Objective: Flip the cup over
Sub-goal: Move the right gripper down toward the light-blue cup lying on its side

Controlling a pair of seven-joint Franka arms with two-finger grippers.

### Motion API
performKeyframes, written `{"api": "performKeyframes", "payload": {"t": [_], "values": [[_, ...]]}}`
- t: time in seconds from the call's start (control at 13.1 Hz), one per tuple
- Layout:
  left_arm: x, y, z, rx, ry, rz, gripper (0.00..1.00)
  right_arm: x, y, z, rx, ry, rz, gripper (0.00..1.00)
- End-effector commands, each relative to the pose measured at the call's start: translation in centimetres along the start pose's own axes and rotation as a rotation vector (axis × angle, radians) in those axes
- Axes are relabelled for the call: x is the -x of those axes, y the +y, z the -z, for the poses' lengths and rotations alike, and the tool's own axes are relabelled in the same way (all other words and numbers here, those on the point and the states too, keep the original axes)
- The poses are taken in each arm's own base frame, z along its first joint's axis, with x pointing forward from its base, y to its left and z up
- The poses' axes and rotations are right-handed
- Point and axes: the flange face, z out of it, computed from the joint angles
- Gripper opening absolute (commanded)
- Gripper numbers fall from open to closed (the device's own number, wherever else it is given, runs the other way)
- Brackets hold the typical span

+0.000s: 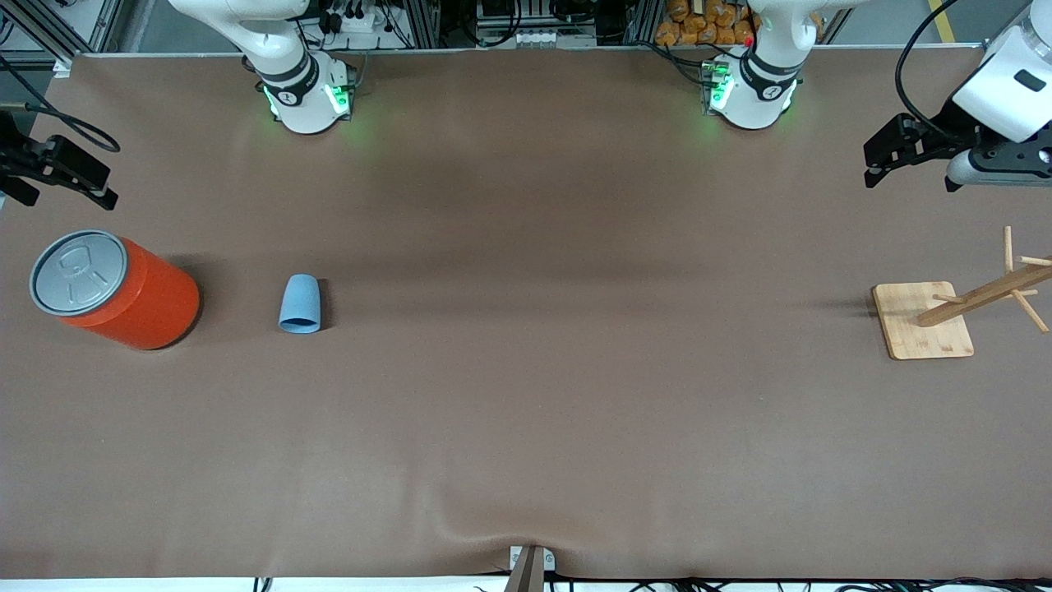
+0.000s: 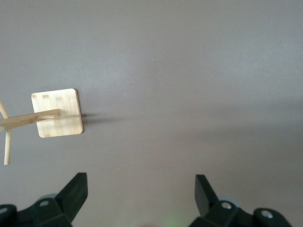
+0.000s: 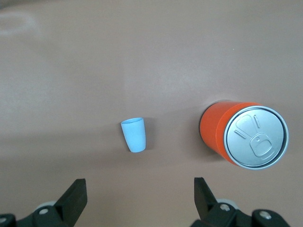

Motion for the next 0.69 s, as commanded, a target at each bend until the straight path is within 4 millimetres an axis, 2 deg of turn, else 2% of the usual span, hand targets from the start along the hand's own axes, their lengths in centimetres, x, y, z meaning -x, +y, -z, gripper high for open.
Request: {"api": "performKeyframes", "payload": {"t": [0.0,0.15,0.61], "values": [[0.40,-0.12,0.68,0.017,0.001,-0.010,1.00,0.89,0.23,0.04,-0.020,0.002,-0.010,1.00],[0.34,-0.30,1.16,0.018,0.012,-0.004,1.00,0.80,0.49,0.17,-0.048,0.008,-0.011,1.00],[0.29,-0.73,1.00,0.016,0.007,0.010,1.00,0.49,0.27,-0.34,-0.044,-0.005,-0.008,1.00]]}}
